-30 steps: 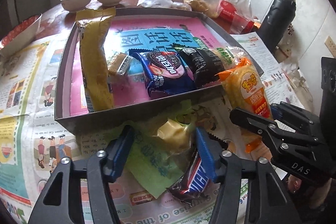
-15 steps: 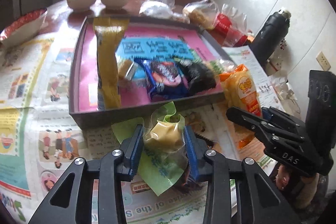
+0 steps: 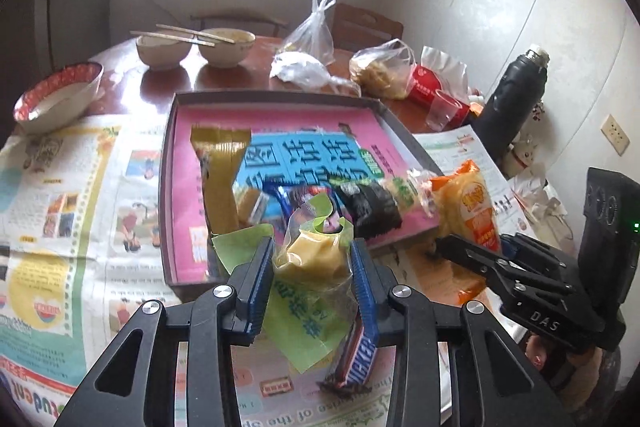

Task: Organize snacks
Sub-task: 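Lift green packet with left tool over tray while right tool carries orange packet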

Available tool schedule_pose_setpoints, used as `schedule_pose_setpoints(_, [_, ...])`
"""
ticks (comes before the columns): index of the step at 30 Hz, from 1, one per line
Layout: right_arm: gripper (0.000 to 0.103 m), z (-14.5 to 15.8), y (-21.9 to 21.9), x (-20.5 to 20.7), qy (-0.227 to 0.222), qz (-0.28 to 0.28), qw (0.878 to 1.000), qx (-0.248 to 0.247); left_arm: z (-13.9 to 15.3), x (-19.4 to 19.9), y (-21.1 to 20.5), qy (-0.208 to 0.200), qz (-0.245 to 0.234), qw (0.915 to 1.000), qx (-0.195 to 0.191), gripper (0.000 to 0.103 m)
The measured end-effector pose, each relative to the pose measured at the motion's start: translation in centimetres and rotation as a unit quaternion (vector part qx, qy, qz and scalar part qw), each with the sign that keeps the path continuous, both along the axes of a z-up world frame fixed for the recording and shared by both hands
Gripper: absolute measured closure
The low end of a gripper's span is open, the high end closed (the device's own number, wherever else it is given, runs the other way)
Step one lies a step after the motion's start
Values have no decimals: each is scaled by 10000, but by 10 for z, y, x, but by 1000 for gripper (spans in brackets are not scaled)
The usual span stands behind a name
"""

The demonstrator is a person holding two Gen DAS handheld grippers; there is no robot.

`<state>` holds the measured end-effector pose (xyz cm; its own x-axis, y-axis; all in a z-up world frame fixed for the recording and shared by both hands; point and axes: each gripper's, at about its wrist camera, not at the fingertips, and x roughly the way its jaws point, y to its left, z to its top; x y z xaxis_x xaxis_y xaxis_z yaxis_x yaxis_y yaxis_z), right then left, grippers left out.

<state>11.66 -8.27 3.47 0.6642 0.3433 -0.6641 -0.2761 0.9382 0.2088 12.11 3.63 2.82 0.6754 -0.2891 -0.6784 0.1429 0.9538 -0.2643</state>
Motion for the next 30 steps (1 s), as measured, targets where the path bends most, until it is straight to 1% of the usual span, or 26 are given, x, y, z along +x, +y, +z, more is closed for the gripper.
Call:
schedule_pose_setpoints(2, [71, 5, -3, 1, -56, -41, 10000, 22, 4, 3, -1, -69, 41, 10000, 54, 64])
schedule_pose_setpoints(8, [71, 18, -13, 12, -223, -155, 9996, 59, 10, 18, 4, -168, 187, 9997, 39, 64])
schedule_pose_setpoints(14, [71, 25, -16, 27, -311, -214, 9993, 57, 3, 35, 8, -159, 370, 9992, 55, 64])
schedule_pose_setpoints(23, [71, 18, -10, 49, -213, -189, 9996, 31, -11, 48, 9, -89, 446, 9989, 137, 64])
schedule_pose_setpoints(30, [71, 11, -6, 58, -124, -200, 9997, -14, -16, 52, 8, -59, 469, 9987, 183, 64])
